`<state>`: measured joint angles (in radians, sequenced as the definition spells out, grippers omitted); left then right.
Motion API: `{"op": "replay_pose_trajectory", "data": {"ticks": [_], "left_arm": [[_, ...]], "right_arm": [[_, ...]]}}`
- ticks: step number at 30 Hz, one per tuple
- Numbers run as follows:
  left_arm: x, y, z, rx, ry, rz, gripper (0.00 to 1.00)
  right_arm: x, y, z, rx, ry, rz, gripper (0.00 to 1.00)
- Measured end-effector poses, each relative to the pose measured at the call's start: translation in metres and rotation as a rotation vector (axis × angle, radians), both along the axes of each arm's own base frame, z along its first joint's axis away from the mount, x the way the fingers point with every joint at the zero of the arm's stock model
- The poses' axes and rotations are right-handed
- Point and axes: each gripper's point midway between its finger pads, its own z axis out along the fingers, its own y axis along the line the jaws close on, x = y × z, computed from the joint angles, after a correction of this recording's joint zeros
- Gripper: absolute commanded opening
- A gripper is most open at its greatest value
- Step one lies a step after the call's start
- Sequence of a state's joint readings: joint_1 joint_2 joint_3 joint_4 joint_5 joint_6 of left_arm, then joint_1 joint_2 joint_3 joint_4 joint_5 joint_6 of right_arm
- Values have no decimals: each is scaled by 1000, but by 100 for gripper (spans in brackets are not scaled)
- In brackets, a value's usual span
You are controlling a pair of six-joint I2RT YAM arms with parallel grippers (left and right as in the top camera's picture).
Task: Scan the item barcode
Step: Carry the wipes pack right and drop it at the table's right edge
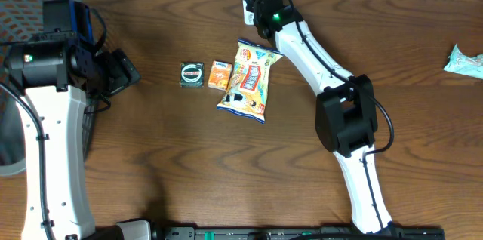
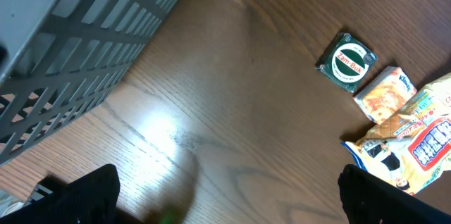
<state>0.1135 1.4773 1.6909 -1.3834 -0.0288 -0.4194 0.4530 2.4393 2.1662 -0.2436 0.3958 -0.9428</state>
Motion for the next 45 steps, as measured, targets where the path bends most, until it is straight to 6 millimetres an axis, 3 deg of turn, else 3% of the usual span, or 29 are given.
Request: {"op": "replay_pose_trajectory", "data": {"ticks": [3,5,7,8,11,13,16,19,20,21,25,30,34,37,42,45], "left_arm": [[0,0,0,0,0,0,98],[0,0,0,0,0,0,98],[0,0,0,0,0,0,98],[0,0,0,0,0,0,98],[0,0,0,-1,0,0,98],[0,0,0,0,0,0,98],[0,0,0,0,0,0,98],[0,0,0,0,0,0,98],[0,0,0,0,0,0,98],[0,0,0,0,0,0,98],[0,0,0,0,0,0,97],[0,0,0,0,0,0,98],[0,0,0,0,0,0,98],[0,0,0,0,0,0,98],[0,0,0,0,0,0,98],[0,0,0,0,0,0,98]], "right_arm": [[-9,-19,0,67,68,-69,1],[-15,-47,9,121,111,-144,1],[-19,-86,25,182,134,-241,1],[-25,-109,31,208,156,-297,1],[-48,-204,44,287,220,-529,1],[-68,-264,41,326,269,-682,1],[-103,-342,21,377,360,-891,1],[-129,-390,0,469,417,-1040,4],[-135,-403,-5,507,425,-1082,23],[-142,-414,-10,548,430,-1126,98],[-162,-449,-25,670,454,-1216,99],[-181,-466,-41,774,505,-1265,99],[-176,-447,-47,872,559,-1205,99],[-165,-414,-45,1023,637,-1082,99],[-152,-330,-29,1339,838,-779,99],[-149,-281,-26,1437,946,-631,99]]}}
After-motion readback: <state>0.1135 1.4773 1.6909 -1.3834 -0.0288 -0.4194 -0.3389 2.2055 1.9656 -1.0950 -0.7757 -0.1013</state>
